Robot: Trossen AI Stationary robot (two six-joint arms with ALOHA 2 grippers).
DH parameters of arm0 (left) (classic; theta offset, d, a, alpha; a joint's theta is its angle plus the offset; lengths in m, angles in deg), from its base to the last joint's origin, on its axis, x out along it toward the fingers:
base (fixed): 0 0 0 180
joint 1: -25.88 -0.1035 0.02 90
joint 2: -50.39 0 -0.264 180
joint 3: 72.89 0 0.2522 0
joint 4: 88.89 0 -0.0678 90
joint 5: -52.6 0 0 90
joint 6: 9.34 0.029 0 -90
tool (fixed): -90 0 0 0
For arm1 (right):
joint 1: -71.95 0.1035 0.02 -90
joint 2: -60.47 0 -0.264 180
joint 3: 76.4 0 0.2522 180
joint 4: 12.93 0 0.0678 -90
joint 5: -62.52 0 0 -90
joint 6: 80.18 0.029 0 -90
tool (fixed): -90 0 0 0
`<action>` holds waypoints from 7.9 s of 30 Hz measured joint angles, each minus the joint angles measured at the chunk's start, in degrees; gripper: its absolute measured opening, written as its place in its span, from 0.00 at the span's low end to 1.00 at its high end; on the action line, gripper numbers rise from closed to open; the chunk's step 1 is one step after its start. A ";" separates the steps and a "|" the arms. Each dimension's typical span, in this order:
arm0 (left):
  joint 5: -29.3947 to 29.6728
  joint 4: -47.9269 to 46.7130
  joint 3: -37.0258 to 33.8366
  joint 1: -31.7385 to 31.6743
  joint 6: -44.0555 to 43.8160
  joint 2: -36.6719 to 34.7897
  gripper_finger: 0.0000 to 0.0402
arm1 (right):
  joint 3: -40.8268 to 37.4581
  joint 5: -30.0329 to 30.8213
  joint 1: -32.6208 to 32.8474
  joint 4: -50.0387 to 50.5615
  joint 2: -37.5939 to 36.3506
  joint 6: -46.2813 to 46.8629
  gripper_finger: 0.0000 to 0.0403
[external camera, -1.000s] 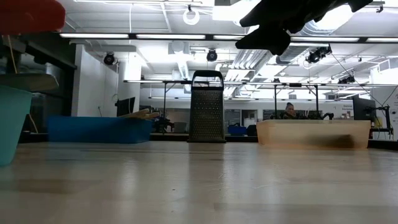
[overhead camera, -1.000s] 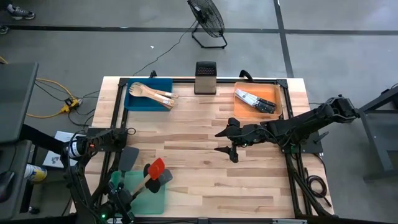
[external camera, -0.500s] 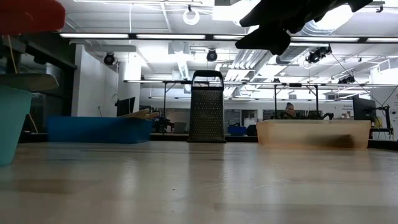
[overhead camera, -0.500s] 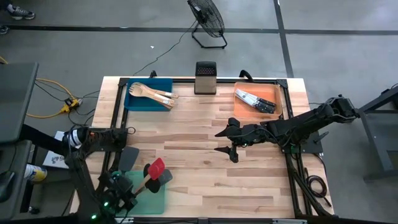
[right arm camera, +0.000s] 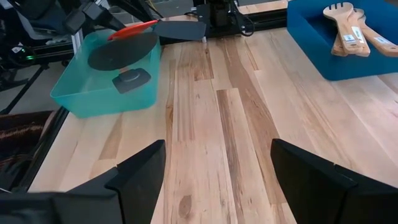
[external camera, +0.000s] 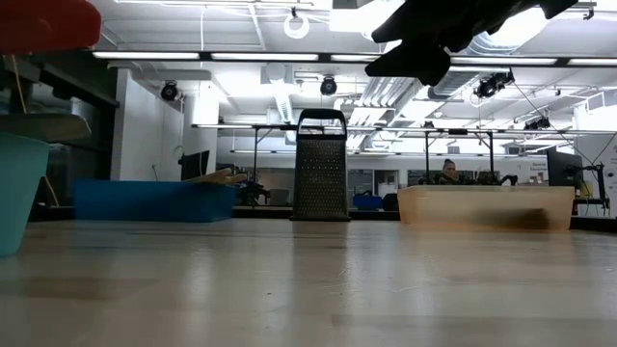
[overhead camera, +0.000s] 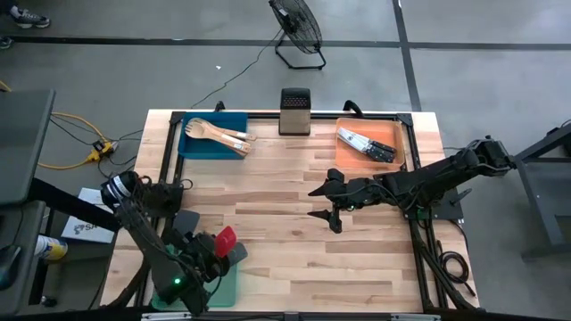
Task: Pick & Place Kitchen Items
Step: Adjust the spatulas in the green bin
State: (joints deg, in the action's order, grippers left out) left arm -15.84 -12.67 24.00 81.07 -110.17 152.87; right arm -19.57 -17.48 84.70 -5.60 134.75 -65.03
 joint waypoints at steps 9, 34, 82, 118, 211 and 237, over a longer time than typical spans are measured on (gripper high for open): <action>-0.77 1.63 0.00 -0.03 1.62 -0.02 0.52 | 0.00 -0.07 0.00 0.20 0.00 0.00 0.70; -8.61 9.07 0.07 4.81 20.67 0.00 0.00 | 0.00 -0.11 0.00 0.24 0.00 0.00 0.70; 0.17 0.19 -5.10 8.17 -0.72 -0.82 0.00 | 0.00 0.15 0.00 0.24 0.00 -0.22 0.70; -17.69 0.06 -12.62 -5.31 -13.01 -9.64 0.00 | 0.02 0.32 0.00 0.22 0.09 -0.37 0.70; -2.59 -0.05 -14.95 -7.56 -10.92 -16.57 0.04 | 0.00 0.28 0.00 1.33 0.15 -0.27 0.70; -19.33 9.73 -26.27 -40.46 23.24 -22.51 0.00 | 0.00 0.31 0.00 1.83 0.15 -0.44 0.70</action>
State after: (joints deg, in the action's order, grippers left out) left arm -35.18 -2.94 -2.27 40.61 -86.93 130.36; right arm -19.57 -17.17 84.70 -3.77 134.90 -65.46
